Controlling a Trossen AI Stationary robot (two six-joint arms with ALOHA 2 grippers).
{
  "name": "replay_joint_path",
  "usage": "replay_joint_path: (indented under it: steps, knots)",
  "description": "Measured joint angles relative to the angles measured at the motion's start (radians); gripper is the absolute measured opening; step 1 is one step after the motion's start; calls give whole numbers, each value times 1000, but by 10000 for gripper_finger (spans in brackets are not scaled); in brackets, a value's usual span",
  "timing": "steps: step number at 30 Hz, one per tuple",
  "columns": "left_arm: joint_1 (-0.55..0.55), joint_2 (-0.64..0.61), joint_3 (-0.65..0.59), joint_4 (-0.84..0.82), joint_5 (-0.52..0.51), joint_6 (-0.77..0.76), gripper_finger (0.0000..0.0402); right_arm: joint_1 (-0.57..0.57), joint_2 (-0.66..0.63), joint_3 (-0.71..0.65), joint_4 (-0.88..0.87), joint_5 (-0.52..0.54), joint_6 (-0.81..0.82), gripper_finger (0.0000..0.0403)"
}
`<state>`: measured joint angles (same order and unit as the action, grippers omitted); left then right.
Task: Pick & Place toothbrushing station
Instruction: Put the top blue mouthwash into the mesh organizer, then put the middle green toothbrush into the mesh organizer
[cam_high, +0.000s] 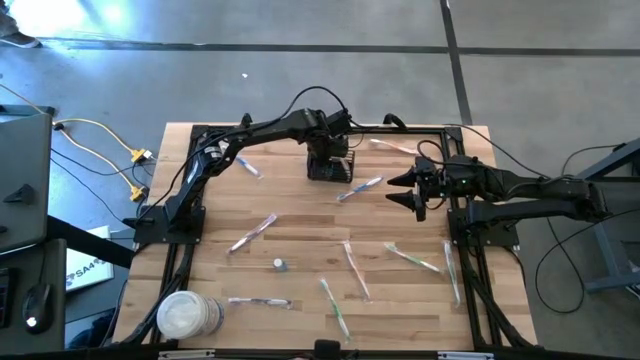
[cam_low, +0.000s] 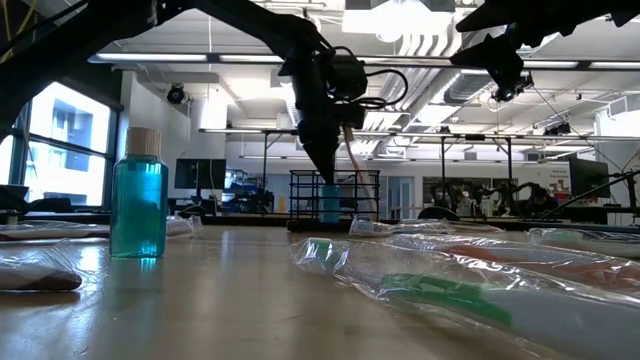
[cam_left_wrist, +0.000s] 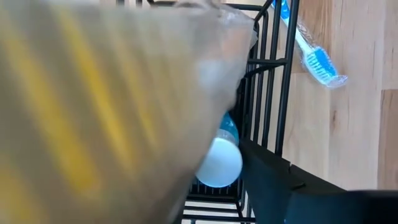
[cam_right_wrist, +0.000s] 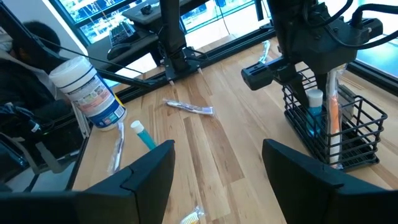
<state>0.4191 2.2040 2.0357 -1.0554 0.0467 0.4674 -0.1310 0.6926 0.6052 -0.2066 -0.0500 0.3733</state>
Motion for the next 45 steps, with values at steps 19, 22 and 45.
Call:
replay_joint_path:
  steps: [19, 22, 45]
  knots:
    - [0, -2, 89, -57, 3, -35, 122, 0, 0, 0, -1, 6, 0, 236]
    - [0, -2, 103, -75, 4, -31, 122, 0, 0, 0, -1, 19, 0, 236]
    - [-1, -4, 215, -145, -89, -183, 123, 0, 0, 0, -1, 22, 0, 236]
